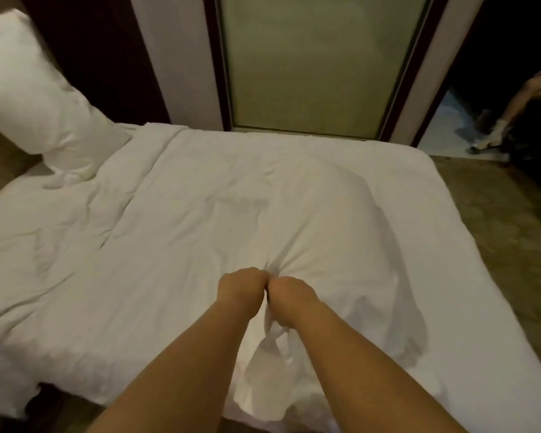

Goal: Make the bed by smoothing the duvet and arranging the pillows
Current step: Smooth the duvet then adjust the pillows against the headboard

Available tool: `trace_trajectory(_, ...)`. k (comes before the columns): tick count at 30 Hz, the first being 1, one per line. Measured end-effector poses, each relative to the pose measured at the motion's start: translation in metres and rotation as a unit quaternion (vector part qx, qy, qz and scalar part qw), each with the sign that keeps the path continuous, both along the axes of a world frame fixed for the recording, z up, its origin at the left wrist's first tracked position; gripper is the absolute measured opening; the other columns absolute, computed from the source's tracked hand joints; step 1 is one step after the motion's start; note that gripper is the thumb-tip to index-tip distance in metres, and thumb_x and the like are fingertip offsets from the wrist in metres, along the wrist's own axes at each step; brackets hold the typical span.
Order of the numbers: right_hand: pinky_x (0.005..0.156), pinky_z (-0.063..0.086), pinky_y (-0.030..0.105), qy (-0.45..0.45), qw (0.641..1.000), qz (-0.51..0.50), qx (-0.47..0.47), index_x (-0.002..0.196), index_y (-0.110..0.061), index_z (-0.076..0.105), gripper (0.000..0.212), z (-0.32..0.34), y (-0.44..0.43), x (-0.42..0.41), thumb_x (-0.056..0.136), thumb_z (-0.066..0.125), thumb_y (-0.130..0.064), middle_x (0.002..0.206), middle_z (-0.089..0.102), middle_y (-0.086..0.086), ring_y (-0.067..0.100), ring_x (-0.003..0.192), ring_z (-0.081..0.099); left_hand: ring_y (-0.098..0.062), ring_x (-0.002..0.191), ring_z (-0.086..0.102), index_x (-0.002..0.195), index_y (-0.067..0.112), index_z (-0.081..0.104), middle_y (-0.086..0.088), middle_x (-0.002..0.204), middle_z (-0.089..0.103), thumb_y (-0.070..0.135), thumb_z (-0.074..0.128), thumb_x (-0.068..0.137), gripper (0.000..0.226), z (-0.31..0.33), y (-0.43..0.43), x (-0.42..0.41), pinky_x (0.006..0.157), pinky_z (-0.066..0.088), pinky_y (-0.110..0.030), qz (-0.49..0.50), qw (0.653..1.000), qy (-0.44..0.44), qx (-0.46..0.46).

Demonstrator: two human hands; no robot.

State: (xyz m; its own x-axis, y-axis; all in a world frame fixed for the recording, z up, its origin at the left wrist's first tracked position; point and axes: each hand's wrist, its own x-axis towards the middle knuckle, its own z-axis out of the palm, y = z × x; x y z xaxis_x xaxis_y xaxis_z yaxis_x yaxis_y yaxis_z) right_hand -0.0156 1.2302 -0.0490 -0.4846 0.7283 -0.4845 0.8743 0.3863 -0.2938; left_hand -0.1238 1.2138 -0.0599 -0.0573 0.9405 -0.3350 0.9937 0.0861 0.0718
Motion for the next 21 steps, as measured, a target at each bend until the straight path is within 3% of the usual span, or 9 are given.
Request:
trace_trajectory(4,0.083,0.047,0.035,-0.022,0.996,0.037,-0.079,0.118,-0.005,0.061,0.036,-0.013,-0.095,-0.057,0.084,0.062,0.001,0.121,0.063,0.014,0.031,0.107,0.062,-0.021,0.109,0.062,0.123,0.036,0.058,0.006,0.119,0.063,0.01,0.045,0.092,0.043,-0.015,-0.107,-0.055,0.076,0.044,-0.03,0.013,0.999,0.008,-0.04)
trace_trajectory(7,0.089,0.048,0.037,-0.016,0.994,0.054,-0.09,0.124,-0.008,0.059,0.04,-0.015,-0.145,-0.085,0.085,0.06,0.002,0.124,0.062,0.014,0.03,0.109,0.061,-0.022,0.108,0.062,0.118,0.033,0.06,0.004,0.117,0.064,0.011,0.045,0.094,0.036,-0.017,-0.163,-0.082,0.078,0.045,-0.03,0.035,0.998,0.012,-0.048)
trace_trajectory(9,0.086,0.048,0.037,0.002,0.993,0.062,-0.099,0.121,-0.01,0.061,0.034,-0.009,-0.167,-0.096,0.089,0.054,-0.002,0.121,0.063,0.013,0.03,0.107,0.061,-0.022,0.106,0.062,0.115,0.031,0.061,0.004,0.116,0.064,0.011,0.045,0.095,0.033,-0.015,-0.187,-0.095,0.078,0.046,-0.031,0.038,0.998,0.017,-0.055)
trace_trajectory(11,0.075,0.048,0.034,0.018,0.993,0.063,-0.095,0.097,-0.014,0.065,0.016,-0.004,-0.18,-0.102,0.092,0.05,-0.011,0.104,0.064,0.011,0.029,0.094,0.062,-0.021,0.107,0.061,0.117,0.033,0.061,0.006,0.116,0.063,0.012,0.046,0.096,0.033,-0.012,-0.202,-0.108,0.078,0.046,-0.031,0.036,0.997,0.019,-0.064)
trace_trajectory(13,0.07,0.047,0.034,0.034,0.995,0.053,-0.075,0.071,-0.017,0.053,0.023,0.006,-0.186,-0.105,0.093,0.051,-0.021,0.082,0.059,0.005,0.024,0.077,0.059,-0.019,0.108,0.06,0.12,0.035,0.061,0.008,0.119,0.062,0.015,0.047,0.097,0.034,-0.009,-0.21,-0.118,0.081,0.047,-0.029,0.037,0.997,0.014,-0.07)
trace_trajectory(14,0.07,0.046,0.033,0.036,0.996,0.052,-0.062,0.069,-0.016,0.052,0.026,0.011,-0.186,-0.104,0.093,0.051,-0.024,0.078,0.057,0.004,0.023,0.074,0.057,-0.019,0.109,0.06,0.122,0.035,0.061,0.007,0.121,0.062,0.016,0.048,0.097,0.034,-0.007,-0.212,-0.122,0.087,0.049,-0.03,0.045,0.997,0.008,-0.066)
trace_trajectory(18,0.074,0.044,0.032,0.012,0.999,0.039,0.012,0.103,-0.009,0.06,0.021,0.027,-0.173,-0.095,0.095,0.047,-0.023,0.107,0.061,0.009,0.025,0.086,0.055,-0.02,0.127,0.05,0.135,0.03,0.053,0.002,0.14,0.051,0.02,0.041,0.101,0.038,0.01,-0.21,-0.138,0.107,0.04,-0.036,0.136,0.989,-0.049,0.007)
trace_trajectory(21,0.07,0.042,0.031,-0.003,0.999,0.012,0.039,0.096,-0.009,0.056,0.016,0.033,-0.157,-0.077,0.096,0.043,-0.019,0.1,0.057,0.008,0.025,0.083,0.054,-0.02,0.13,0.045,0.136,0.033,0.05,0.003,0.142,0.047,0.015,0.039,0.097,0.044,0.024,-0.196,-0.141,0.107,0.039,-0.037,0.159,0.984,-0.069,0.034)
